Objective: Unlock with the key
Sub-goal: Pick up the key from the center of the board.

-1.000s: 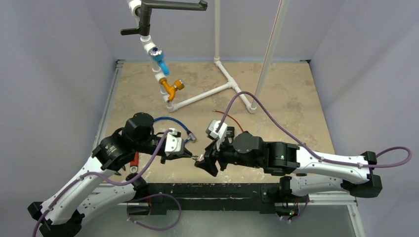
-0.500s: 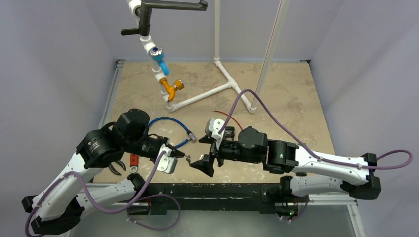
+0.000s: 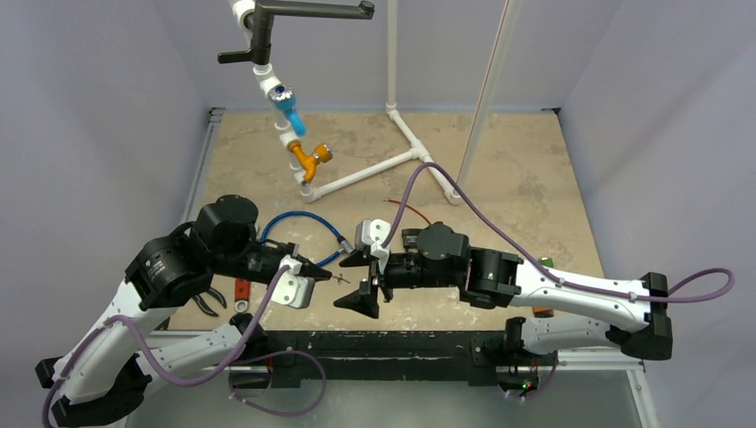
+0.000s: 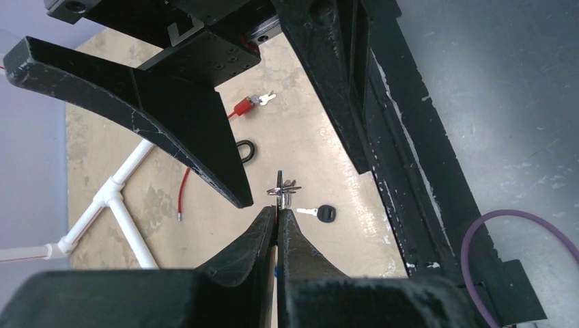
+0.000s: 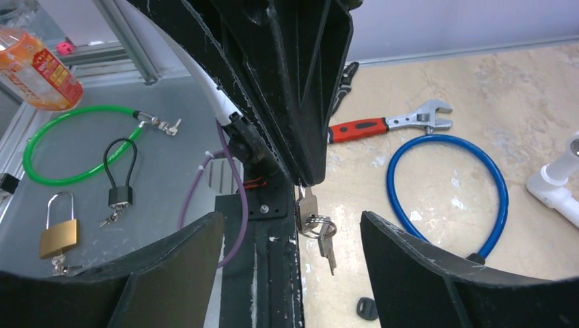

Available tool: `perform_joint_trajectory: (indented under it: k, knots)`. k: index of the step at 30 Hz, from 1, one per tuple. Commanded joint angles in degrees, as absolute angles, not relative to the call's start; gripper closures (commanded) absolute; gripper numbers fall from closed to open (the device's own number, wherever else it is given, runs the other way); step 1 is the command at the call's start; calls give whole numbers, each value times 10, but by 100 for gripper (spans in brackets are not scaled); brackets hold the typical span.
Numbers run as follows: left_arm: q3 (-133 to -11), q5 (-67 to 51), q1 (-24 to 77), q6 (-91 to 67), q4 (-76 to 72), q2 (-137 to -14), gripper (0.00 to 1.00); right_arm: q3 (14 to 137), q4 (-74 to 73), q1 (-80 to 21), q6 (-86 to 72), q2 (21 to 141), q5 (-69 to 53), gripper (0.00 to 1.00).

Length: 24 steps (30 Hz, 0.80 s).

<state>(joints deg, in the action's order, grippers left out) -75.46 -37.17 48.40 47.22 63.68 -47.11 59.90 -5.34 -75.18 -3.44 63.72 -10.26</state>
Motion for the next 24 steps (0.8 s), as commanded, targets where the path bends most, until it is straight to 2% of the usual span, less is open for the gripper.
perform_joint_trajectory:
  k: [1,5,18,24]
  knots:
    - [-775,-398,477,423,601,-467,100,623,-21,-735,-29,617,-148,30]
    - [-774,-407,471,411,596,-463,100,609,-6,-728,-40,603,-162,38]
    - [-765,-418,466,392,583,-458,100,624,16,-727,-42,623,-146,54]
    - [-761,-417,461,379,575,-457,100,630,4,-726,-34,647,-124,70]
